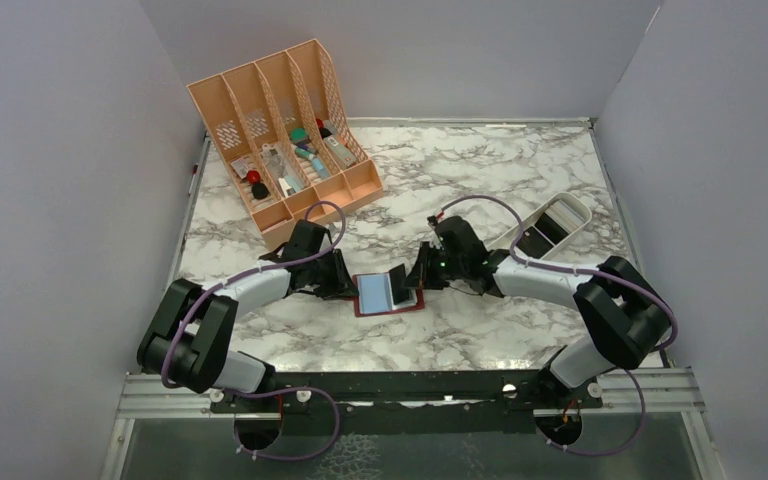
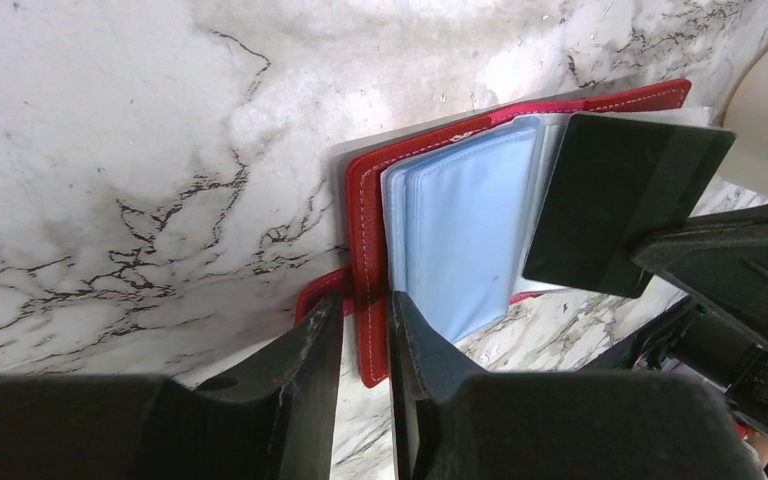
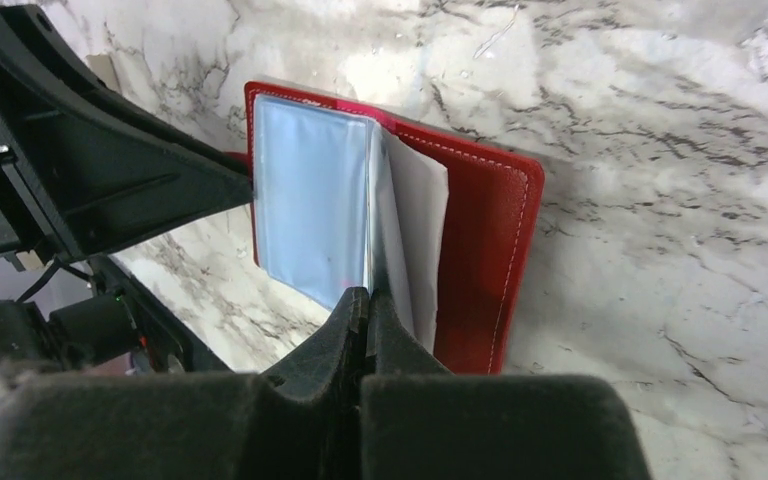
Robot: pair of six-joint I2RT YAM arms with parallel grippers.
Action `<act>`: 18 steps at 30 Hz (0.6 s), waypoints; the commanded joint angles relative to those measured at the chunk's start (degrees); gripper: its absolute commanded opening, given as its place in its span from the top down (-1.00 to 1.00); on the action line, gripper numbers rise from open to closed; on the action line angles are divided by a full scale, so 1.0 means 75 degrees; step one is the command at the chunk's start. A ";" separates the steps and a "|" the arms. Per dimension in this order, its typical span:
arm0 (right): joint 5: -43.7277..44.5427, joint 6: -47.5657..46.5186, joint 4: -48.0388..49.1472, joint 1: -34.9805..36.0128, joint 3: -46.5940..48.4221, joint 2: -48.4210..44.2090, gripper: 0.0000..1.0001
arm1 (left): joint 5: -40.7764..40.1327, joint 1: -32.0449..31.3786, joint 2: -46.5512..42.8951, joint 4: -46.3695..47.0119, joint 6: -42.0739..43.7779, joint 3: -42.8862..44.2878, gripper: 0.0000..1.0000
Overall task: Put the credit cards into the card holder
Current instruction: Insert the credit card into the card holder.
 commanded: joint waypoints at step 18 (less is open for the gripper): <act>-0.0820 0.1005 0.1969 -0.0118 -0.0733 0.0401 0.98 | -0.0059 -0.0019 -0.0013 0.0235 -0.0037 0.0124 0.50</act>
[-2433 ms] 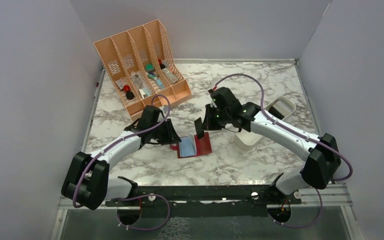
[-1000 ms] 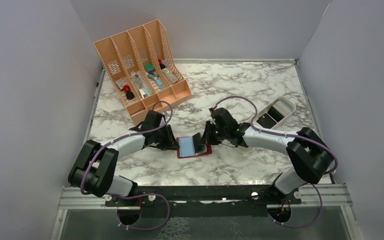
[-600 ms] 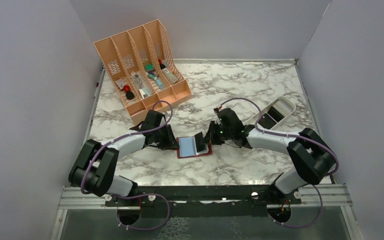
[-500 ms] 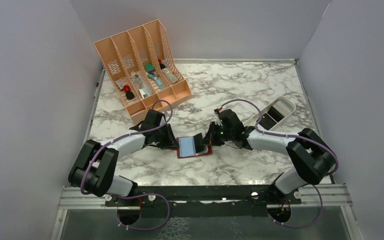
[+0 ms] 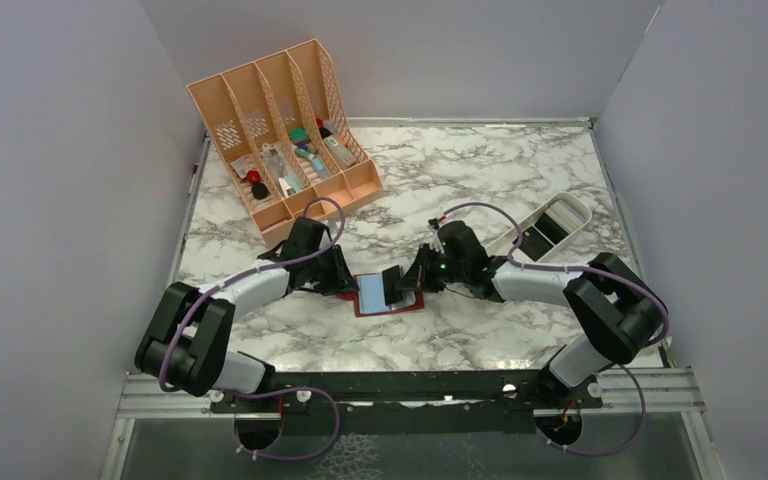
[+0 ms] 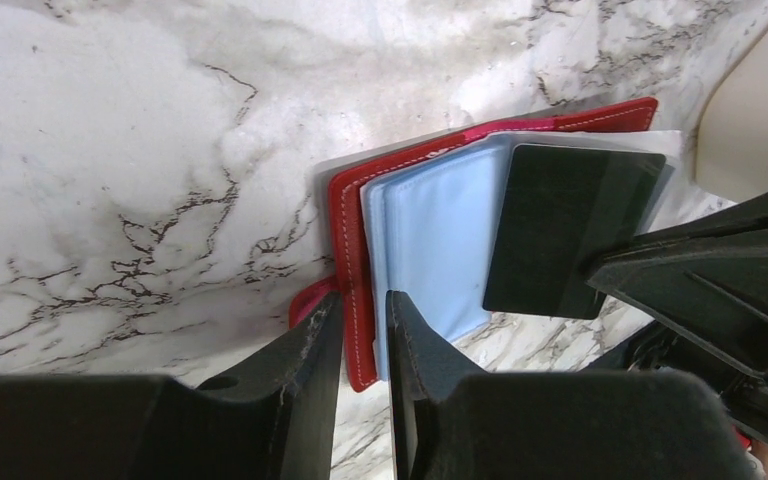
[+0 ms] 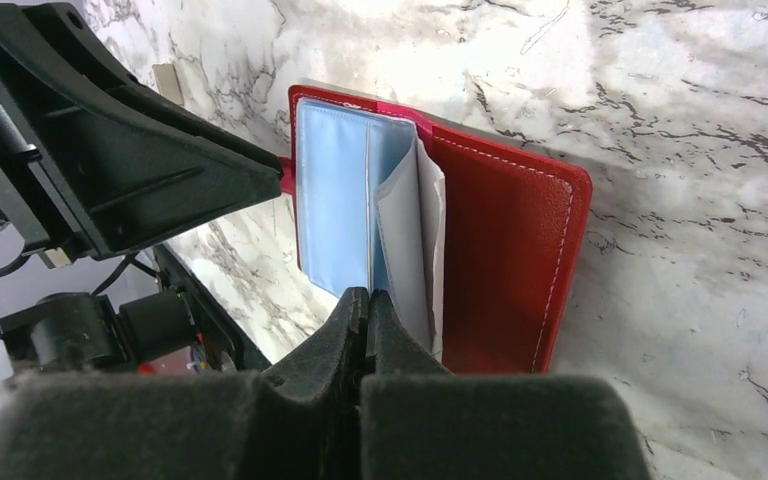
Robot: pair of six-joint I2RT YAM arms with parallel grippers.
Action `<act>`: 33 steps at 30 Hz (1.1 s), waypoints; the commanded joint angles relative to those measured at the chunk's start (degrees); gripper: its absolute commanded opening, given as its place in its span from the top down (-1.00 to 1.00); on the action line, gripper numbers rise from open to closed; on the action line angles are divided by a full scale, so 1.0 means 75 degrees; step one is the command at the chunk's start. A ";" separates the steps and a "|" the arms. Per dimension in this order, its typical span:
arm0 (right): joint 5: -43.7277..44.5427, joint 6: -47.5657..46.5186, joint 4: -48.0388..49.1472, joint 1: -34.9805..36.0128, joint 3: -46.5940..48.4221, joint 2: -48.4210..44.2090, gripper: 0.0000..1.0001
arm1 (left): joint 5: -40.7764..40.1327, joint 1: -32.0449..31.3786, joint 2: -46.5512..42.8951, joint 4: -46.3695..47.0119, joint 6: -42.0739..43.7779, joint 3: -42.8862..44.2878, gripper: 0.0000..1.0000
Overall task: Put the credit cards into the card holder
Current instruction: Insert the credit card into the card holder.
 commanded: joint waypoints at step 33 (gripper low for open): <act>-0.0414 0.0201 0.1311 -0.0273 -0.0670 0.0461 0.98 | -0.0313 -0.0030 0.0721 0.0305 0.0148 -0.0143 0.53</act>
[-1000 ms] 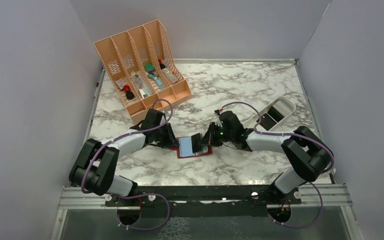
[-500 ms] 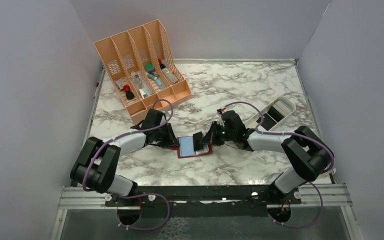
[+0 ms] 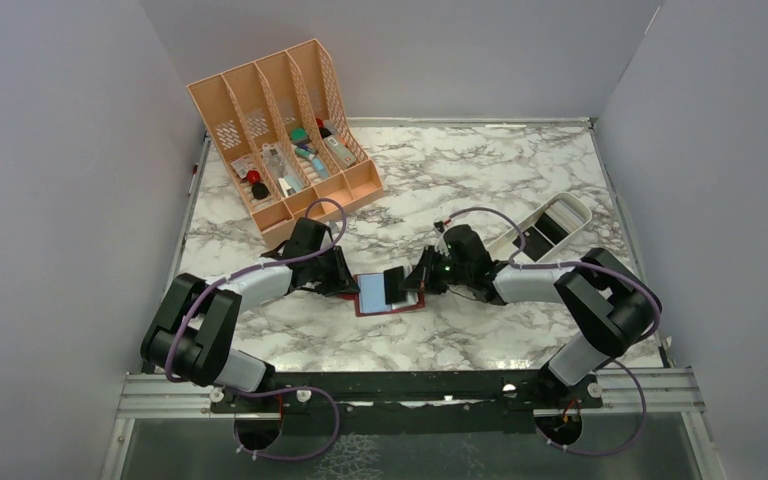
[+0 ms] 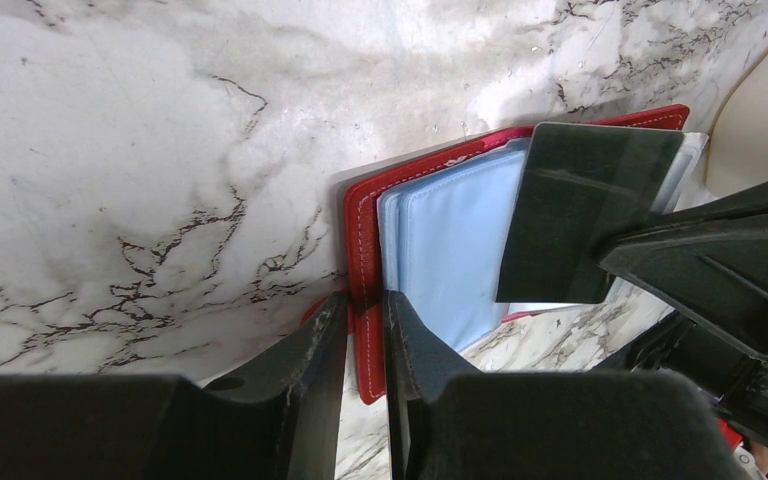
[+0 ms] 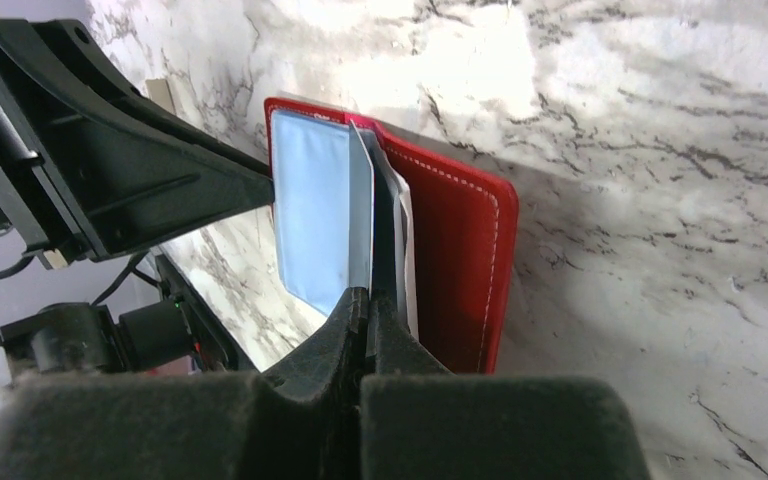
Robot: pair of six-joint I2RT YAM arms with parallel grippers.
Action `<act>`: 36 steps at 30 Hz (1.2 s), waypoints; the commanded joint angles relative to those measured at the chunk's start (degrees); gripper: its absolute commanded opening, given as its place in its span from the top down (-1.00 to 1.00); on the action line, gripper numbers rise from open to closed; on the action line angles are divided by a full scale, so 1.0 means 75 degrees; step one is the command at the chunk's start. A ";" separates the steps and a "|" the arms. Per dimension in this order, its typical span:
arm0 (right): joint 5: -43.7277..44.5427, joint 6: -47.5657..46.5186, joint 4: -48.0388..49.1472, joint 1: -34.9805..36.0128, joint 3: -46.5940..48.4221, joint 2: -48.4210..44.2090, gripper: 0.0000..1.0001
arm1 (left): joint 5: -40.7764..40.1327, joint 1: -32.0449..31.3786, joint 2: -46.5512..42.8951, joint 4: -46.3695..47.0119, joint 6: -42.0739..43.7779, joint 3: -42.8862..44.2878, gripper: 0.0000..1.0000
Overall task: Put the credit cards into the card holder
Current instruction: Insert the credit card into the card holder.
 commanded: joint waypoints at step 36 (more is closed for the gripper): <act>0.0240 0.0408 0.0239 0.0158 -0.0747 0.0044 0.98 | -0.0367 -0.0056 0.0267 0.0049 0.0098 -0.0132 0.53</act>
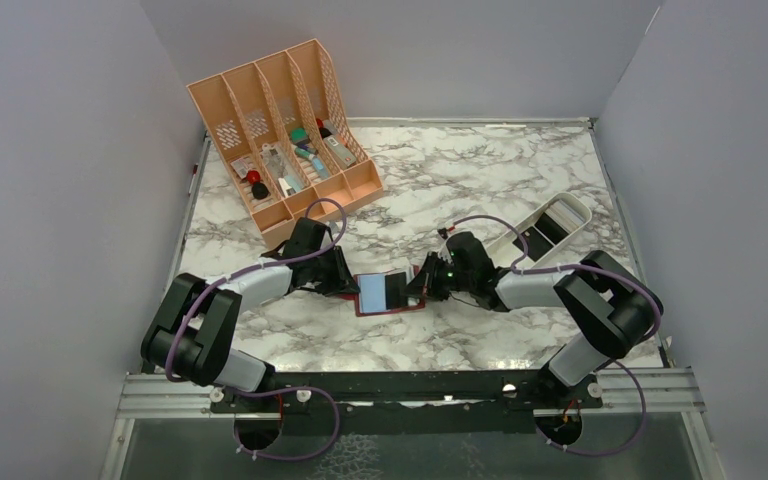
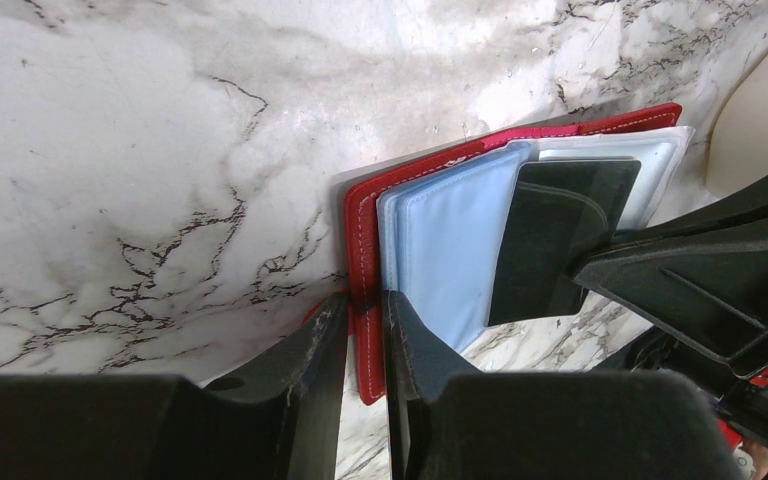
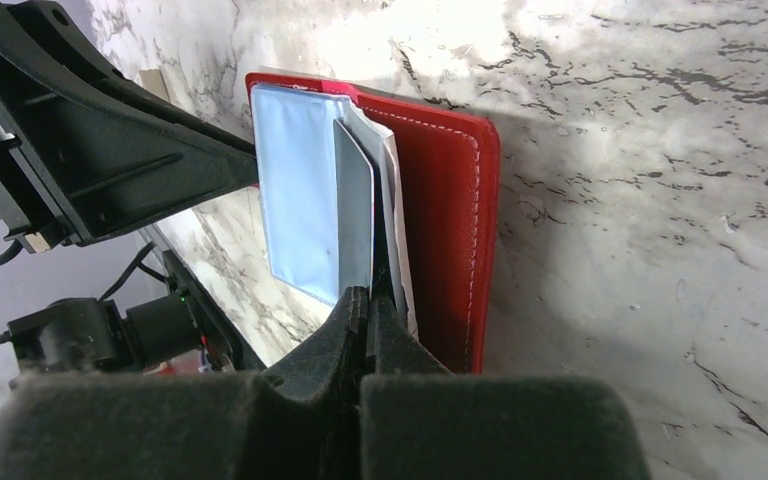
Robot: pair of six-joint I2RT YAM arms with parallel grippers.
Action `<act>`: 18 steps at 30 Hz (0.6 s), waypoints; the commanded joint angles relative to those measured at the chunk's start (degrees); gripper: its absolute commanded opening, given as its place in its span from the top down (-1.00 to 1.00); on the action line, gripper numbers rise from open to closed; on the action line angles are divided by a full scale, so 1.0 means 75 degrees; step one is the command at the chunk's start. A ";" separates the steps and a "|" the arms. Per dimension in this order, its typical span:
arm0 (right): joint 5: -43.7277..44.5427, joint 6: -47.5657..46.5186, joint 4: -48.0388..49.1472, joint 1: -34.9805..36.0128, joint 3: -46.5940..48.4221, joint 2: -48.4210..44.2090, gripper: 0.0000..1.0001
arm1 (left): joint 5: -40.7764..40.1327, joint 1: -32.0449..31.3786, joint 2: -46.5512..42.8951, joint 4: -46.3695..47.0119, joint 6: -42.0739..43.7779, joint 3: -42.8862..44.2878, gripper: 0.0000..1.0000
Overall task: Put the credit cards into the card holder
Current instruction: Insert the credit card into the card holder.
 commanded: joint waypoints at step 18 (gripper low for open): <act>-0.0415 -0.0554 -0.0807 0.0094 0.0940 0.0889 0.82 | -0.0227 -0.0112 0.0254 0.0036 0.0076 0.0054 0.53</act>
